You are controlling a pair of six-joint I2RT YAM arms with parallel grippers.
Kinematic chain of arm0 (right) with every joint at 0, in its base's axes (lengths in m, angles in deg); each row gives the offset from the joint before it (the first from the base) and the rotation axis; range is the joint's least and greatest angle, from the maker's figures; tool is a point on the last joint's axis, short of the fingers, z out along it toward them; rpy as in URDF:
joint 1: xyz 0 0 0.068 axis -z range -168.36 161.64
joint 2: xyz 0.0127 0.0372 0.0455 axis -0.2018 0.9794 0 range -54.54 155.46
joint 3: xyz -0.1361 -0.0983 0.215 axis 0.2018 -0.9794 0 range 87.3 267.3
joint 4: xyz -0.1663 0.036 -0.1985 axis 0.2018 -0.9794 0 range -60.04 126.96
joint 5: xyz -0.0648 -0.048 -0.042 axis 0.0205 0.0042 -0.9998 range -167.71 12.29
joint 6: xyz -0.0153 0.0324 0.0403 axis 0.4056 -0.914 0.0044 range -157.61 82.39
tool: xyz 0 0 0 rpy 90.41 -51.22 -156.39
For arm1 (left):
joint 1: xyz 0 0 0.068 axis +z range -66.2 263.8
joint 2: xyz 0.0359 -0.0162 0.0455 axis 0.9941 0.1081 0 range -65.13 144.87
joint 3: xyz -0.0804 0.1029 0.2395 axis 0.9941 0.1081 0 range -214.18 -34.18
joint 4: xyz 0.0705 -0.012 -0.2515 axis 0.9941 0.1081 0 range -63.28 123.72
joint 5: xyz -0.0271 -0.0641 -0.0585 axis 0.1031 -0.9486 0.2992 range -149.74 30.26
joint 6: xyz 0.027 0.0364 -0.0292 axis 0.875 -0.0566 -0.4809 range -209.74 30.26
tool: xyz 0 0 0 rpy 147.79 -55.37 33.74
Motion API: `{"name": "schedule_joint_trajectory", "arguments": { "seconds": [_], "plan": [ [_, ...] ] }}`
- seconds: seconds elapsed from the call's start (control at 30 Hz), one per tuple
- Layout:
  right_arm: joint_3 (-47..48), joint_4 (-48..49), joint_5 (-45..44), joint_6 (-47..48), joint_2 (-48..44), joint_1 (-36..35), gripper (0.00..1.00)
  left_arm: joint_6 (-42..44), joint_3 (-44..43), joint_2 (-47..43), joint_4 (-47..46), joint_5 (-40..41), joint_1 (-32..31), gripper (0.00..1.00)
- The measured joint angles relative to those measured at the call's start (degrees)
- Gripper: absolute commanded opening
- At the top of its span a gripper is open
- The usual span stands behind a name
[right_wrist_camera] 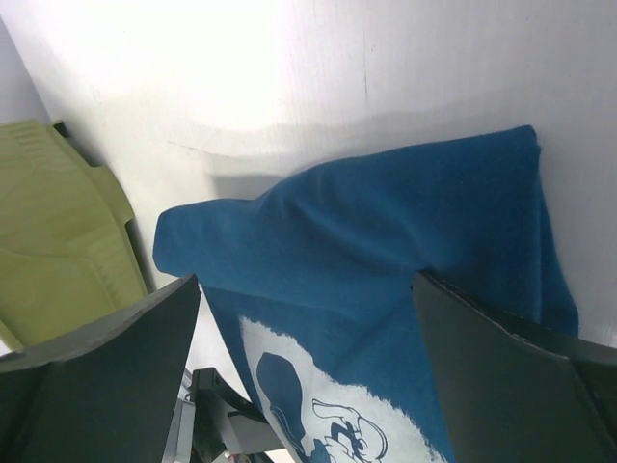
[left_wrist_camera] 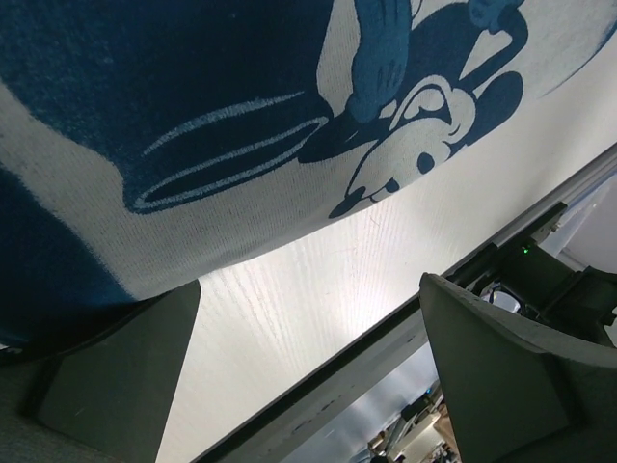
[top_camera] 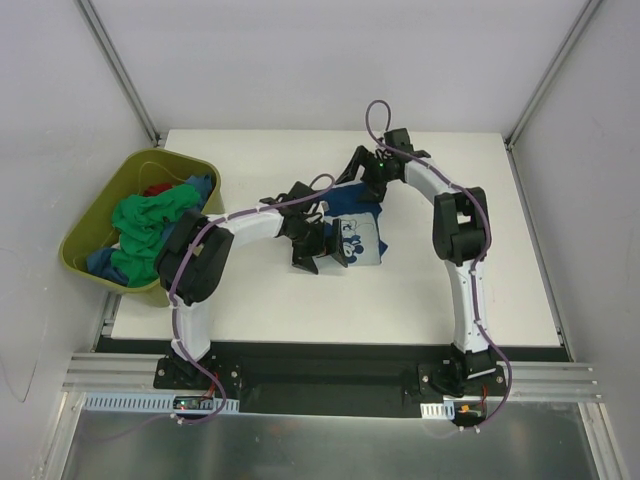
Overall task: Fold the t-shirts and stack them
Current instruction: Smooth out wrinkles on the folded tshirt
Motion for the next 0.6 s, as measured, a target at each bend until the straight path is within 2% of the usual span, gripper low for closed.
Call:
{"name": "schedule_joint_trajectory", "arguments": {
  "seconds": [0.33,0.5,0.6],
  "plan": [
    [-1.73,-0.37,1.25,4.31,-2.89,0.13,0.97,-0.17,0.72,-2.78,-0.83,0.52,0.02,0.99],
    [-9.99,-1.01,1.05,7.96,-15.32,0.13,0.97,0.09,0.66,-9.53,-0.63,1.90,0.02,0.99],
    [-18.80,1.05,2.19,7.43,-26.14,-0.04,0.97,0.15,0.66,-14.34,-0.68,3.23,0.02,0.99]
  ]
}}
